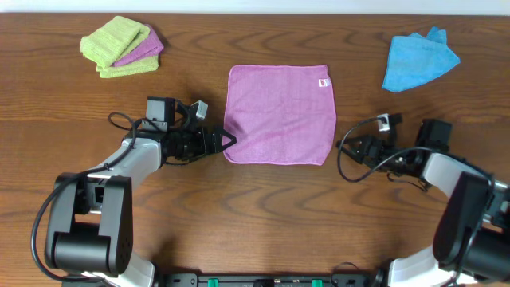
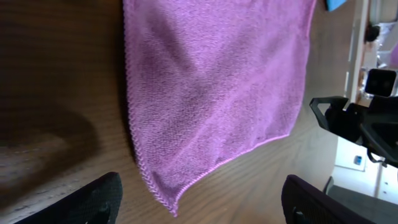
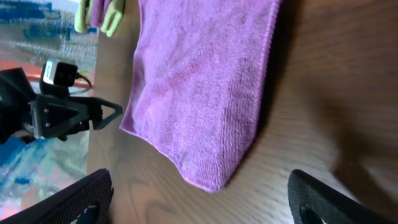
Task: Fold the cloth
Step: 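Grasp the purple towel's lower-left and lower-right corners with both grippers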
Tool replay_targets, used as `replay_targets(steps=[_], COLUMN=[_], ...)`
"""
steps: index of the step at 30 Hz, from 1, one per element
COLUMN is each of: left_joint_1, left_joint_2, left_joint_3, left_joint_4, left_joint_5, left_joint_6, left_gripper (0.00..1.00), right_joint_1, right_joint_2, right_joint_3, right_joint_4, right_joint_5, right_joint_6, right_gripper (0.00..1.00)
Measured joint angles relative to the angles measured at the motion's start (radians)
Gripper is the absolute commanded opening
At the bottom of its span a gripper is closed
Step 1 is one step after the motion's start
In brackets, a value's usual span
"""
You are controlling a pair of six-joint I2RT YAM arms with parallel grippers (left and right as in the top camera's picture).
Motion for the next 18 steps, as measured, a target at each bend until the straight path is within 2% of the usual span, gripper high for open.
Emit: replay_targets(steps=[18], left_joint_1=[-0.021], left_joint_2=[0.000], left_joint_3=[0.000], left_joint_4=[0.026], left_joint_5=[-0.064], left_joint_6=[0.000], left_gripper=[0.84], right_joint_1=[0.078], right_joint_2=[0.064], right_joint_3=[0.000], right_joint_4=[0.198], right_joint_5=[0.083], right_joint_6=[0.145], right_gripper=[0.92])
